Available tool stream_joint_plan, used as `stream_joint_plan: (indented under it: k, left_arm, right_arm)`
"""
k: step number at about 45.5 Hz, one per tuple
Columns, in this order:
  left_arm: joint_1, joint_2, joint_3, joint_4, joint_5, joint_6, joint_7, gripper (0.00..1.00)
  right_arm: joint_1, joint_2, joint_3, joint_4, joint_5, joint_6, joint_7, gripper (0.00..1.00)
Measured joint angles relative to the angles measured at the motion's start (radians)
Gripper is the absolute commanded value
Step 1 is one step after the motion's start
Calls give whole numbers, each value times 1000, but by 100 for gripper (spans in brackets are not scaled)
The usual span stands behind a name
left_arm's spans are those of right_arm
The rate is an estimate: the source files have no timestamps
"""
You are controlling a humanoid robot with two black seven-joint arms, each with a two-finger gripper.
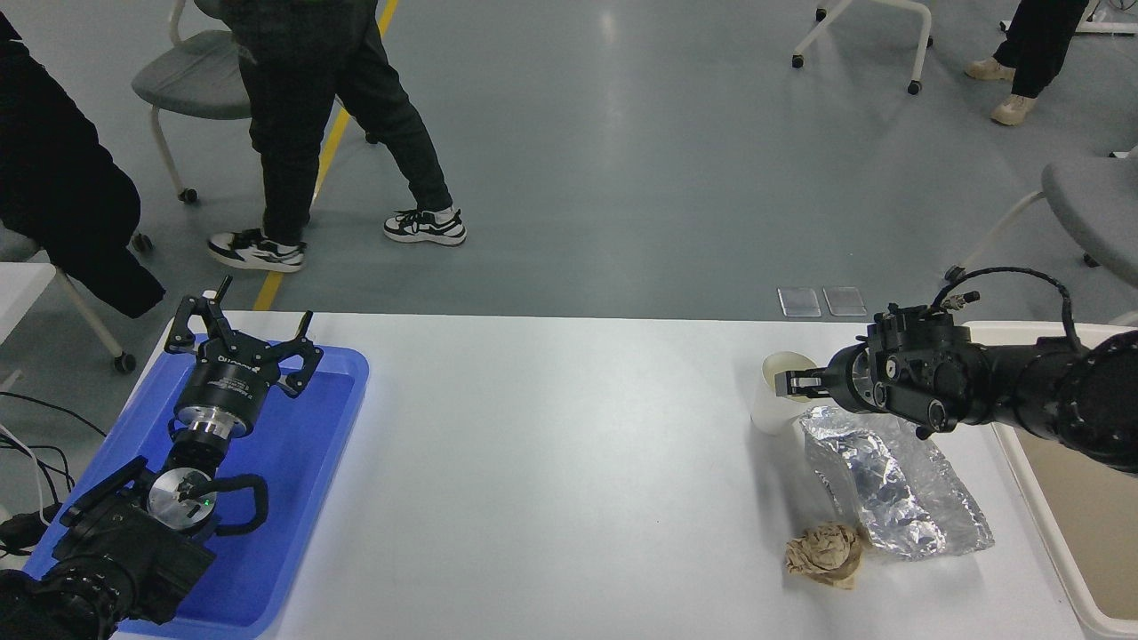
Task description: Pick up paper cup place in dustbin
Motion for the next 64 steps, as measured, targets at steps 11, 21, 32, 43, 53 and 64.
stream_joint_plan:
  k: [11, 21, 32, 43, 53, 64]
  left_arm:
    - [0, 0, 1, 0, 0, 0, 0, 100]
    - [0, 0, 0, -1, 0, 0, 0, 100]
    - [0, 0, 0, -2, 1, 0, 0, 100]
    - [1, 0, 0, -2, 1, 0, 1, 100]
    - [1, 1, 0, -2, 1, 0, 2, 100]
    - [1, 1, 0, -2, 0, 0, 2, 100]
  right_arm:
    - [23, -1, -1, 13, 0, 16, -1, 0]
    - [114, -23, -7, 77, 0, 70, 2, 0]
    - [345, -79, -40, 247, 9, 175, 1, 0]
    - [715, -161, -133, 487, 20, 328, -1, 0]
    - [963, -191, -206, 585, 48, 473, -3, 0]
    - [1106, -205, -269, 638, 62, 551, -6, 0]
